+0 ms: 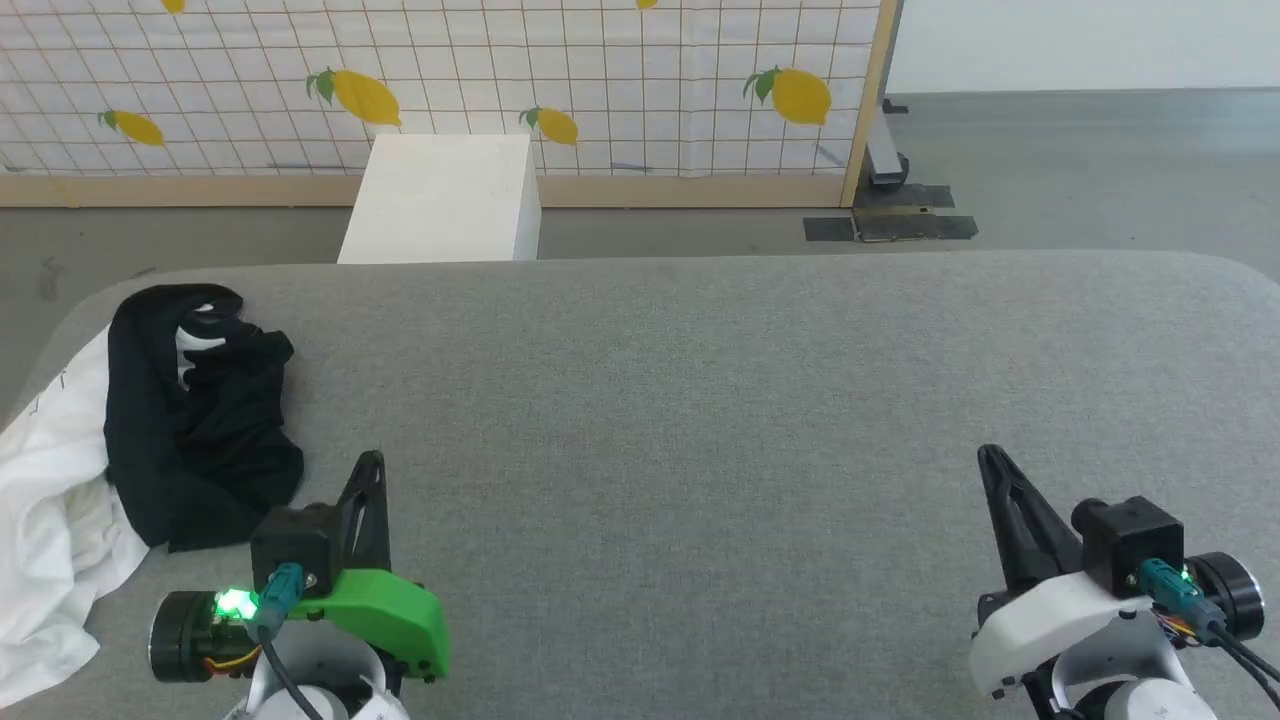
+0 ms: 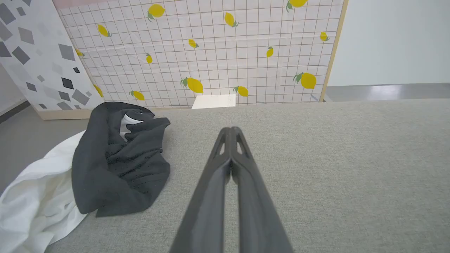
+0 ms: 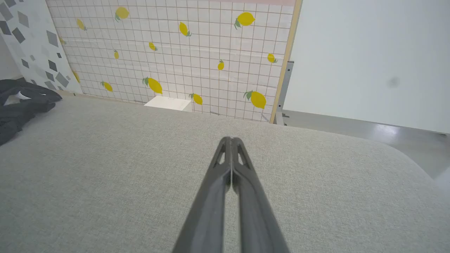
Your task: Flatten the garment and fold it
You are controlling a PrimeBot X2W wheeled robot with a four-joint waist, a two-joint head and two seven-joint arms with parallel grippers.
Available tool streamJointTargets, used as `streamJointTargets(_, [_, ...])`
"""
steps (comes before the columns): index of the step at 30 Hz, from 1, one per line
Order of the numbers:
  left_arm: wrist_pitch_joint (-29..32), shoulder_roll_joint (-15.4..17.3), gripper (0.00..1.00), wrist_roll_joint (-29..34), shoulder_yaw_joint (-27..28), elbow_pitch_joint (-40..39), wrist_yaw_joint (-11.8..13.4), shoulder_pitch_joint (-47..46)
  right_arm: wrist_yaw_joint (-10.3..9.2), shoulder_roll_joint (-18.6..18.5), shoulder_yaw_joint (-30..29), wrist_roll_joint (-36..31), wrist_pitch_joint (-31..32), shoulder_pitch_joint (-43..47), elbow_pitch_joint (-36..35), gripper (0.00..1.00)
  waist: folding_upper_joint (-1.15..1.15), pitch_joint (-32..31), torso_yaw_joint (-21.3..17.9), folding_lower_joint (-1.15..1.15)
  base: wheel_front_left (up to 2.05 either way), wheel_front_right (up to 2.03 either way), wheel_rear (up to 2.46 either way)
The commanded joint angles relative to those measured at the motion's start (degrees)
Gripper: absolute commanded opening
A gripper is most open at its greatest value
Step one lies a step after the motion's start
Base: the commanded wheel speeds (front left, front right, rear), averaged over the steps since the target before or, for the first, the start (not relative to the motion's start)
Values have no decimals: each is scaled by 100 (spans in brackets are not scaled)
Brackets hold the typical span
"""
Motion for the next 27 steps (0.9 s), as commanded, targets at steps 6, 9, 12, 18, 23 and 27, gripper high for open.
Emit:
streamJointTargets(6, [8, -28, 0, 59, 25, -15, 38, 62, -10, 12, 7, -37, 17, -91, -29, 0, 0, 0, 0, 0, 0, 0, 0])
streamJointTargets(9, [8, -28, 0, 59, 25, -15, 38, 62, -10, 12, 7, -37, 17, -91, -29, 0, 0, 0, 0, 0, 0, 0, 0])
streamJointTargets(12, [8, -28, 0, 59, 25, -15, 38, 62, -10, 12, 7, -37, 17, -91, -29, 0, 0, 0, 0, 0, 0, 0, 0])
streamJointTargets(18, [8, -28, 0, 59, 25, -15, 38, 62, -10, 12, 7, -37, 17, -91, -29, 0, 0, 0, 0, 0, 0, 0, 0])
streamJointTargets(23, [8, -28, 0, 59, 25, -15, 38, 62, -10, 12, 7, -37, 17, -91, -29, 0, 0, 0, 0, 0, 0, 0, 0])
streamJointTargets(27, [-1, 1, 100, -4, -13, 1, -3, -1, 0, -1, -3, 4, -1, 2, 6, 100, 0, 0, 0, 0, 0, 0, 0])
